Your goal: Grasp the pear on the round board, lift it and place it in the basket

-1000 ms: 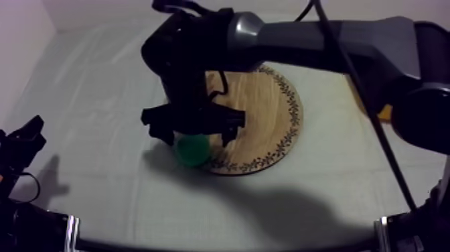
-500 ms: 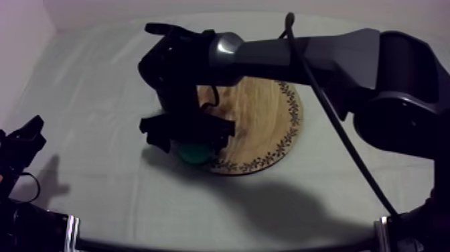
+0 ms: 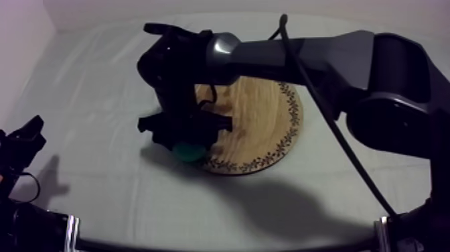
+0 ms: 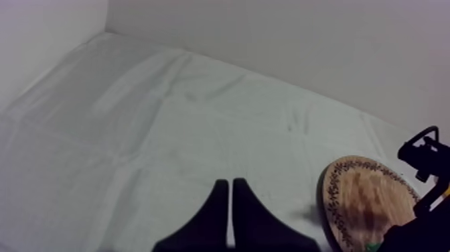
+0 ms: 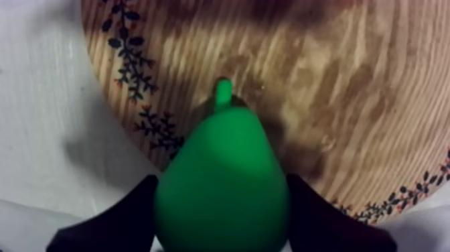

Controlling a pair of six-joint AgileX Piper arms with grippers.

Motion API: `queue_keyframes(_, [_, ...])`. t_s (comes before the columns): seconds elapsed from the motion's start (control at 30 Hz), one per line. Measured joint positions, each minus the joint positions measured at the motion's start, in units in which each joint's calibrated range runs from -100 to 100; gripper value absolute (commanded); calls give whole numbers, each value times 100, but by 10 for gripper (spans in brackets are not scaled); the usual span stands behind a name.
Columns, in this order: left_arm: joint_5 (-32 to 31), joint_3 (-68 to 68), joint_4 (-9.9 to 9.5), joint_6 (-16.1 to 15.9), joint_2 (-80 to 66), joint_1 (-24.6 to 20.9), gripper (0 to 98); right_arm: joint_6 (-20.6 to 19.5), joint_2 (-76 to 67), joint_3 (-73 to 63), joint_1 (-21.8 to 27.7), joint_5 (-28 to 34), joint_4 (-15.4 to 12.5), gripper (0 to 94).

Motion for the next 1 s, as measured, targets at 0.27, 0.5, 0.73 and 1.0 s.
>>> queue_keyframes(0.27, [0, 0, 0, 0, 0, 0, 1, 135, -407, 192, 82, 117, 213, 354])
queue_keyframes(0.5, [0, 0, 0, 0, 0, 0, 1, 571, -1373, 522, 491, 104, 741, 363])
queue_keyframes(0.73, [0, 0, 0, 0, 0, 0, 1, 1177, -2463, 843, 1183, -207, 1313, 369])
queue_keyframes(1.0, [0, 0, 0, 0, 0, 0, 1, 1792, -3518, 1323, 2151, -942, 1752, 376])
